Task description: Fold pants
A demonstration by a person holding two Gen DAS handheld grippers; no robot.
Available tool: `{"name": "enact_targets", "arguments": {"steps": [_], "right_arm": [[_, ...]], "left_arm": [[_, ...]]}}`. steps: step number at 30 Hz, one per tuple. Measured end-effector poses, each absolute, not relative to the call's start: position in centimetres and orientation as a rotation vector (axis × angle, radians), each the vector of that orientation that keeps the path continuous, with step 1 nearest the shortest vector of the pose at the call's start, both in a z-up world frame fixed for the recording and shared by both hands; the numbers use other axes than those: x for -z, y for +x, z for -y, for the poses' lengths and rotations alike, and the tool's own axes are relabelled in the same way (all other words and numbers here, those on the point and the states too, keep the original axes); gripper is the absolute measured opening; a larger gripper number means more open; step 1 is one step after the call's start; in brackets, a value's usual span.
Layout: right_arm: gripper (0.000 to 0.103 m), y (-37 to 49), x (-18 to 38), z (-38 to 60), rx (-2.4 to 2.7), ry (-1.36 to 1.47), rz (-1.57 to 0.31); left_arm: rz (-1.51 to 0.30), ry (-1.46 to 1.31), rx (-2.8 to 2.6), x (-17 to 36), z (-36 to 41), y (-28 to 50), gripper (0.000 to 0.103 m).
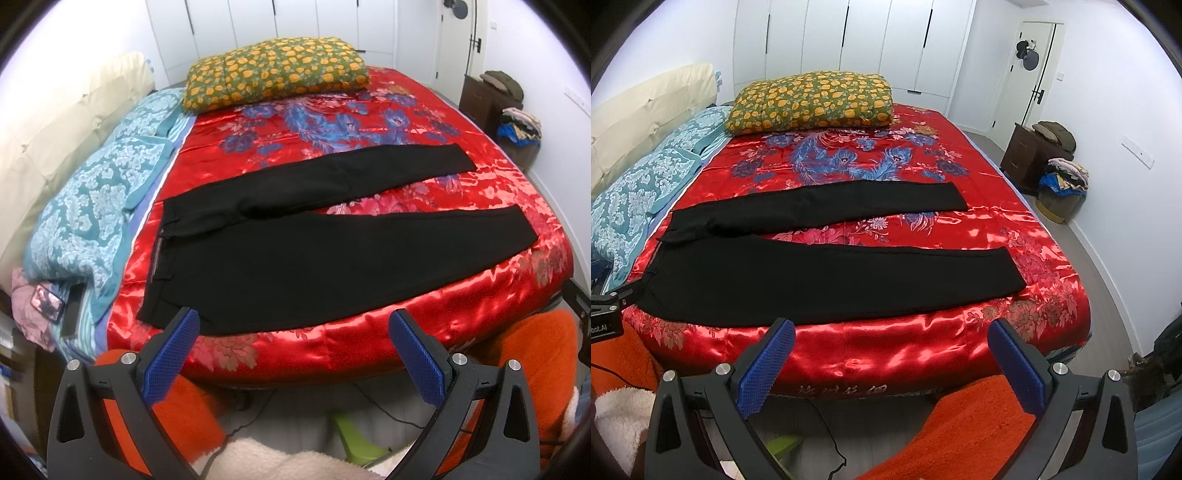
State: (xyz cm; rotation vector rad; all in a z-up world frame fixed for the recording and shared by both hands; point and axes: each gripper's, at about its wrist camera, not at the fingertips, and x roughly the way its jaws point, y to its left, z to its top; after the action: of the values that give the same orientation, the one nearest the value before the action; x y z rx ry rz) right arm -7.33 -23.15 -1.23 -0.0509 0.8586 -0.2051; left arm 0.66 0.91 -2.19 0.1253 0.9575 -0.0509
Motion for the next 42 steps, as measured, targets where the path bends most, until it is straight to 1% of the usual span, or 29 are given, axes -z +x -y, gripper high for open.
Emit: {"name": "enact_targets", "arguments": {"steps": [17,29,32,37,38,40,42], "right_arm": [[0.103,-7.7,0.7,23.4,0.161,-0.043,-0.814],[0.103,-8.2,-1.1,22.1,0.022,-0.054,-0.675],[0.103,-8.2,-1.8,22.2,0.002,-0.064,-0.607],[0.103,-8.5,-4.1,23.3,-0.046,-0.099,-0.328],[0.103,-7.8,-4.1,23.6,-0.069,-0.100,-0.321],[0.103,-5.0,-3.4,24.6,-0.103,-0.069,-0.443],[0.103,-2.5,-2.6,25.9,-0.114,-0.024,-0.518]], "left_arm": [[-0.949,0.142,0.055,1.9,-0.8,0.3,0.102],[-0.969,0.119,0.062,2.1,-0.5,1.1,0.102],[-0.967,0.109,0.071,2.0,-0.4,1.5,0.102],[-0.939,0.071,0.063,1.6,-1.0,3.8,0.102],[-0.932,0.065,0.064,1.6,-1.0,4.4,0.102],[-0.921,0.063,0.056,1.5,-0.8,6.1,0.102],[-0.919,0.064,0.048,1.6,-0.5,7.7,0.102]]}}
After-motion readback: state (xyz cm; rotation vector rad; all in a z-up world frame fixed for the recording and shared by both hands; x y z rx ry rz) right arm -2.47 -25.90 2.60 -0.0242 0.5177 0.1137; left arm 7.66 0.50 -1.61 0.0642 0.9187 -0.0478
